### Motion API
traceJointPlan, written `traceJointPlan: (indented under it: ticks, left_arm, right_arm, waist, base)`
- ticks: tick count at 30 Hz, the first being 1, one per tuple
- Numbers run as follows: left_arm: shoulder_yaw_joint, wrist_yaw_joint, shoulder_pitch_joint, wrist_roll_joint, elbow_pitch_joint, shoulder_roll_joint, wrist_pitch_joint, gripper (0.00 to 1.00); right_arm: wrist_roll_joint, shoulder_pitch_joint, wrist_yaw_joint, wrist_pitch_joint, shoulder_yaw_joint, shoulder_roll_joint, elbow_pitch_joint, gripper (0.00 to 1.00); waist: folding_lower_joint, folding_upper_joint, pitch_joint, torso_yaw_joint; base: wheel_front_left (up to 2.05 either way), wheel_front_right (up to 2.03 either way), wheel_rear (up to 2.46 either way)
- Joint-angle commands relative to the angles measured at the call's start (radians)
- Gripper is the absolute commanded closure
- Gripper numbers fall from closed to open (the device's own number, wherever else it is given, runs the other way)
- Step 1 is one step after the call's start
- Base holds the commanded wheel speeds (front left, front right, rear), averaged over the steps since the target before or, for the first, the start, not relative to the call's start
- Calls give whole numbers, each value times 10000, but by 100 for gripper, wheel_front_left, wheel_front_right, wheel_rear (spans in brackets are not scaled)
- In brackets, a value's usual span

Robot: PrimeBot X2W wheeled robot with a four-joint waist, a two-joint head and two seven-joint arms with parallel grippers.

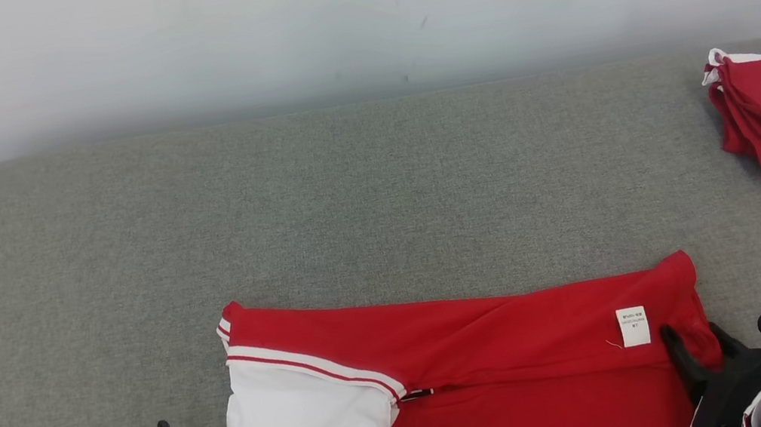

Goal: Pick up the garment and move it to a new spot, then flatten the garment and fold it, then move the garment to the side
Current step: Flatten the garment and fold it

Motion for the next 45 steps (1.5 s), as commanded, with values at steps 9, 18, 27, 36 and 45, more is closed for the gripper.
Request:
traceJointPlan:
  ticks: [9,18,27,36,45]
  left_arm:
    - [49,-44,276,-107,211,-53,-29,0]
    - [-67,16,458,-244,352,-57,-29,0]
    - [-62,179,825,-346,266,-56,-29,0]
    - [-197,254,661,-326,332,-57,-29,0]
    - [-519,330,622,-489,578,-53,-29,0]
  right_arm:
    - [433,73,-14,95,114,-290,-90,100]
    - [568,15,-14,-105,-881,-1587,100,100]
    - [1551,411,-13,920,-947,-1134,-1639,100]
    - [4170,1115,-5,2939,-366,694,-5334,100]
    - [4033,1076,-3,3595,235,2056,-6031,100]
  waist:
    - [0,0,-269,-202]
    - [0,0,-535,-302]
    - [0,0,-650,-535]
    - [0,0,-671,-435]
    - [0,0,-676,28]
  base:
    - [0,0,0]
    - [0,0,0]
    - [0,0,0]
    - [0,0,0]
    - [0,0,0]
